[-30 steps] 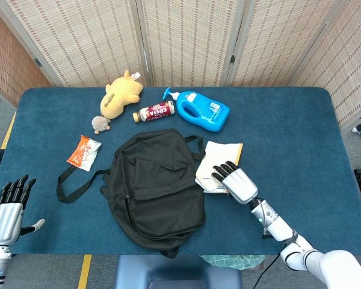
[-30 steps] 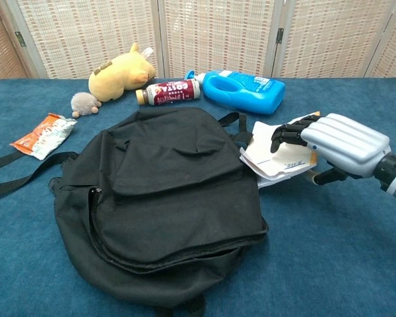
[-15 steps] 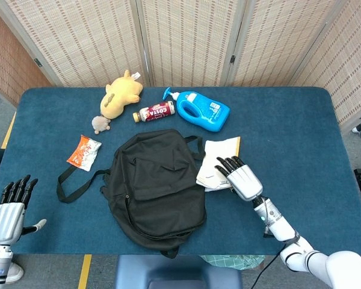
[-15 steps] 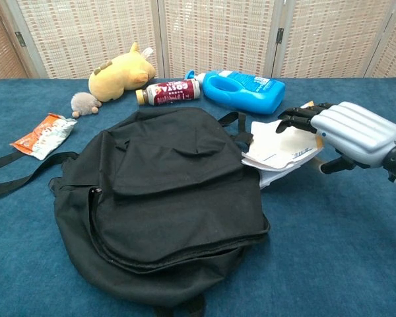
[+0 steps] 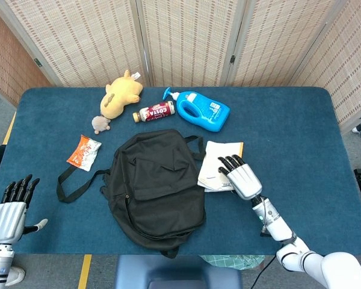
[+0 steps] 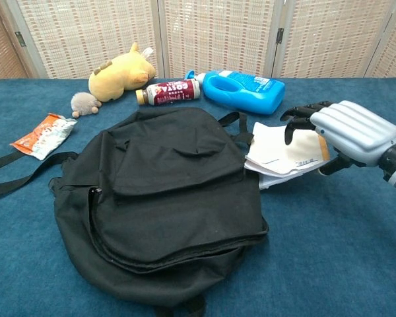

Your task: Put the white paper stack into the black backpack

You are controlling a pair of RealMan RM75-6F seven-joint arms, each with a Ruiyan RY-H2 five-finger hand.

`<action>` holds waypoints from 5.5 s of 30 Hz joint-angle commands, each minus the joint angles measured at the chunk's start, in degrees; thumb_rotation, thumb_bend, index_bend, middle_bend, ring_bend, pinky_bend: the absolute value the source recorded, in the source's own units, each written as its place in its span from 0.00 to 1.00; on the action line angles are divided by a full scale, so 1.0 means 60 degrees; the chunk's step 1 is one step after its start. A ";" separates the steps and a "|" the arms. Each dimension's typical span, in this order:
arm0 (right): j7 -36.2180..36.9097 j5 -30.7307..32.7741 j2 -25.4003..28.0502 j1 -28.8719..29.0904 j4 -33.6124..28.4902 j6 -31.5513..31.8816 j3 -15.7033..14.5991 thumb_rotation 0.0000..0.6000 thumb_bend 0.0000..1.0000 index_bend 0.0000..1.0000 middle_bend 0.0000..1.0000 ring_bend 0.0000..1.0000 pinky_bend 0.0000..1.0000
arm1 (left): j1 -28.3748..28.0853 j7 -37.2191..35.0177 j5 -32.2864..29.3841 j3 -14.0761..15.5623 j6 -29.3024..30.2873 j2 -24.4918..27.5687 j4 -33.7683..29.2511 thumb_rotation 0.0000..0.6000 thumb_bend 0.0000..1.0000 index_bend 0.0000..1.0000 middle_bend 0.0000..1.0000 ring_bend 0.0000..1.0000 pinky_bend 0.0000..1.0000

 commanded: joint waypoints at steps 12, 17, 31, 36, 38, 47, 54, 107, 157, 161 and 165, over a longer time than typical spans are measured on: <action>-0.0148 0.0079 0.0026 0.0061 0.0067 -0.0189 -0.0006 1.00 0.30 0.64 0.33 0.23 0.23 | -0.0035 -0.0188 0.0002 0.0036 -0.0118 0.0027 0.0048 1.00 0.14 0.00 0.00 0.00 0.00; -0.0297 0.0053 0.0117 0.0025 0.0126 -0.0209 -0.0079 1.00 0.30 0.72 0.36 0.25 0.24 | -0.0090 -0.0399 0.0067 0.0049 -0.0204 0.0090 0.0059 1.00 0.13 0.00 0.00 0.00 0.00; -0.0292 0.0098 0.0695 -0.0518 0.0588 0.1640 0.0328 1.00 0.46 0.79 0.39 0.30 0.27 | -0.0596 -0.0662 0.0499 -0.0035 -0.0610 0.0272 0.0086 0.37 0.14 0.00 0.00 0.00 0.00; -0.0205 0.0038 0.1126 -0.0731 0.0435 0.2352 0.0417 1.00 0.50 0.79 0.40 0.31 0.28 | -0.1010 -0.0723 0.0783 -0.0105 -0.0949 0.0357 0.0062 0.37 0.14 0.00 0.00 0.00 0.00; -0.0283 -0.0093 0.1376 -0.0771 0.0196 0.2650 0.0397 1.00 0.50 0.79 0.40 0.31 0.28 | -0.1227 -0.0748 0.0913 -0.0150 -0.1124 0.0374 0.0093 0.37 0.14 0.00 0.00 0.00 0.00; -0.1673 -0.0865 0.3108 -0.0805 -0.2300 0.3474 0.0264 1.00 0.50 0.79 0.39 0.31 0.28 | -0.2534 -0.1321 0.1742 -0.0165 -0.2362 0.0208 0.0416 0.54 0.16 0.07 0.00 0.01 0.00; -0.3090 -0.1397 0.4372 -0.0967 -0.4457 0.3690 0.0212 1.00 0.50 0.79 0.39 0.31 0.28 | -0.3740 -0.1781 0.2605 0.0060 -0.3504 -0.0184 0.0728 0.72 0.17 0.14 0.01 0.02 0.00; -0.3255 -0.2072 0.4661 -0.1669 -0.5137 0.3752 0.0490 1.00 0.51 0.79 0.39 0.31 0.28 | -0.5915 -0.2502 0.0603 0.0234 -0.5407 -0.4167 0.2517 0.86 0.65 0.63 0.41 0.32 0.04; -0.0348 -0.4526 0.2040 0.0092 -0.4844 0.1800 -0.0450 1.00 0.52 0.79 0.41 0.33 0.28 | -0.7184 -0.6200 -0.1409 -0.1585 -0.7347 -0.2187 0.3793 0.88 0.67 0.62 0.41 0.28 0.03; -0.0139 -0.4334 0.1456 0.0442 -0.4204 0.1572 -0.0283 1.00 0.52 0.79 0.42 0.33 0.28 | -0.7175 -0.6247 -0.1397 -0.1573 -0.7337 -0.2161 0.3787 0.88 0.67 0.62 0.41 0.28 0.04; 0.0002 -0.4168 0.0860 0.0830 -0.3445 0.1270 -0.0170 1.00 0.52 0.79 0.42 0.34 0.29 | -0.7183 -0.6251 -0.1407 -0.1566 -0.7363 -0.2114 0.3752 0.88 0.67 0.62 0.41 0.28 0.04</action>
